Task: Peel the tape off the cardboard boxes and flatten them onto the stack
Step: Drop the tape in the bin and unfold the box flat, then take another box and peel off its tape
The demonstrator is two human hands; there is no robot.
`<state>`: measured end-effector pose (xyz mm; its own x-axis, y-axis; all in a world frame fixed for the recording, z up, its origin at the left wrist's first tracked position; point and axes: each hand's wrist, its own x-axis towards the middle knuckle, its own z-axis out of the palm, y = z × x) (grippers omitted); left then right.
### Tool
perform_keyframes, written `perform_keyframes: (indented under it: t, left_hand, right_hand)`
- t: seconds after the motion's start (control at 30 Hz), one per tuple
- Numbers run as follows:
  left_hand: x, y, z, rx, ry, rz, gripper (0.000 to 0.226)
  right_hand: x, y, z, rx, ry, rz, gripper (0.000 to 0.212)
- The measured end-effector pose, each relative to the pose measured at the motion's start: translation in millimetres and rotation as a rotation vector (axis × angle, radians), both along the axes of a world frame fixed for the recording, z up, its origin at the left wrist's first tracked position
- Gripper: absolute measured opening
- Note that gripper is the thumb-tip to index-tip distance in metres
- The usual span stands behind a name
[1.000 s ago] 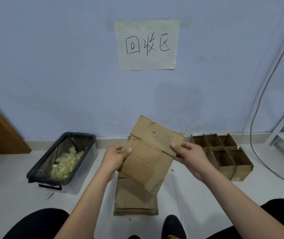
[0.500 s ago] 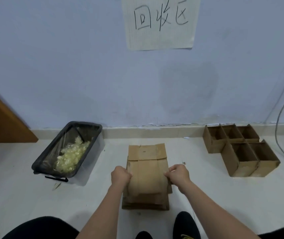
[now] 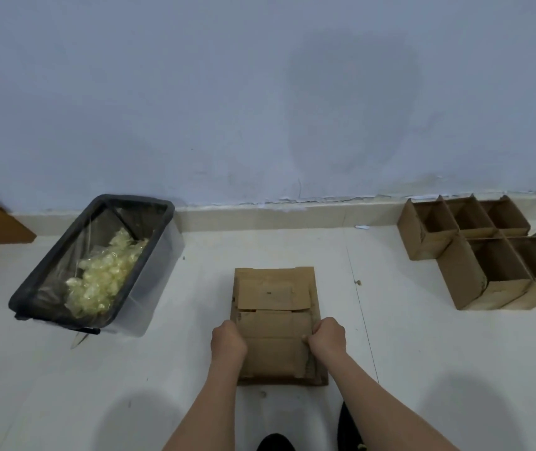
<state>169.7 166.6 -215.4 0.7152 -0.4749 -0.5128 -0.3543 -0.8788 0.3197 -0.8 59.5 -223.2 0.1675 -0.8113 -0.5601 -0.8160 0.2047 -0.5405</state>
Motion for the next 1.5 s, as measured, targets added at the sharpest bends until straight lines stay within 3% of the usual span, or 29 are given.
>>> perform_keyframes:
  t: [0.4, 0.57, 0.63, 0.8, 1.17, 1.5]
  left_hand:
    - [-4.7, 4.1, -5.6, -0.008, 0.04, -0.079, 0.024]
    - [-13.4, 4.1, 14.8, 0.05, -0.091, -0.134, 0.047]
    - [-20.5, 0.9, 33.6, 0.119, -0.146, -0.244, 0.058]
    - [-48.0, -25.5, 82.5, 0.173, -0.169, -0.477, 0.058]
    - [-174.7, -153.2, 168.9, -0.009, -0.172, -0.727, 0.059]
    - [-266.7, -267.3, 142.3, -0.078, -0.215, -0.961, 0.062]
  right_hand:
    - [7.4, 8.7, -8.1, -0.073, 0.124, 0.034, 0.033]
    - [0.4, 6.8, 13.8, -0.121, 0.128, 0.072, 0.008]
    - [-5.8, 2.2, 29.9, -0.147, 0.156, 0.14, 0.017]
    - [-31.8, -24.2, 84.7, -0.298, 0.35, 0.43, 0.045]
    - [-151.9, -122.1, 188.8, -0.442, 0.444, 0.264, 0.054]
    - [-216.0, -192.1, 153.5, -0.371, 0.422, 0.132, 0.061]
